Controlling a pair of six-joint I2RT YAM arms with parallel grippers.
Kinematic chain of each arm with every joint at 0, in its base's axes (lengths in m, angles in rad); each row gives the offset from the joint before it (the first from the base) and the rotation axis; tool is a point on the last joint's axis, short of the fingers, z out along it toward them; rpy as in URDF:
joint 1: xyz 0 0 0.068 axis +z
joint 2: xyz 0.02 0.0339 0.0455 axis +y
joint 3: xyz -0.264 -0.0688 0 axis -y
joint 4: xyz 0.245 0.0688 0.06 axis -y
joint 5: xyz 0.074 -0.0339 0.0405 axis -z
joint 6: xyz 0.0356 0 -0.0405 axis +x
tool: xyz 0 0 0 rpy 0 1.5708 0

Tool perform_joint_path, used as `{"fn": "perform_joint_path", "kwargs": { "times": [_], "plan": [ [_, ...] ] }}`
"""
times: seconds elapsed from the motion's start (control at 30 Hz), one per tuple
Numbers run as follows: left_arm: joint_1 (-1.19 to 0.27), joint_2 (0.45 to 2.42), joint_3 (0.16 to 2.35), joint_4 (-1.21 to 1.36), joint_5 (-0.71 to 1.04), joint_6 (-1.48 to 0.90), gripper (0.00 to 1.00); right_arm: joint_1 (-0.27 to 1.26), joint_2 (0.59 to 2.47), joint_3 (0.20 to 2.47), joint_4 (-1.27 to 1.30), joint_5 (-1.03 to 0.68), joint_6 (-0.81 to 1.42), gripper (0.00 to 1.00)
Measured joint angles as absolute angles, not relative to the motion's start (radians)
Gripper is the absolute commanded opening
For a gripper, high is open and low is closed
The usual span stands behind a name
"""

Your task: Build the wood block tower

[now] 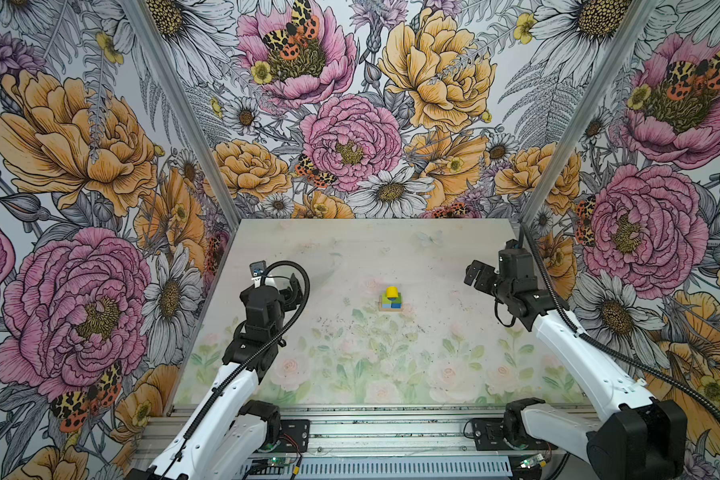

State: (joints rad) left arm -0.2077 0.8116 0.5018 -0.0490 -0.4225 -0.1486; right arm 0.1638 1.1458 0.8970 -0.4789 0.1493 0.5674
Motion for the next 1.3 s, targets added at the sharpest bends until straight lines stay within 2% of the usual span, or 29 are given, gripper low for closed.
{"fn": "perform_joint_path", "kwargs": {
  "times": [0.17, 0.33, 0.63, 0.93, 1.3],
  "plan": [
    [-0.145, 0.847, 0.369, 0.125, -0.441, -0.112, 0.99, 0.164, 1.105, 0.766, -0.369, 0.266, 0.552, 1.0],
    [-0.096, 0.916, 0.215, 0.358, -0.4, -0.07, 0.99, 0.164, 1.016, 0.562, -0.129, 0.399, 0.492, 1.0],
    [-0.054, 1.104, 0.198, 0.619, -0.294, -0.038, 0.99, 0.162, 1.065, 0.369, 0.263, 0.548, 0.243, 1.0],
    [-0.048, 1.234, 0.221, 0.778, -0.21, -0.015, 0.99, 0.162, 1.275, 0.304, 0.631, 0.553, 0.072, 1.0],
    [-0.048, 1.298, 0.278, 0.819, -0.11, 0.009, 0.99, 0.155, 1.466, 0.303, 0.881, 0.447, -0.002, 1.0]
  ]
}}
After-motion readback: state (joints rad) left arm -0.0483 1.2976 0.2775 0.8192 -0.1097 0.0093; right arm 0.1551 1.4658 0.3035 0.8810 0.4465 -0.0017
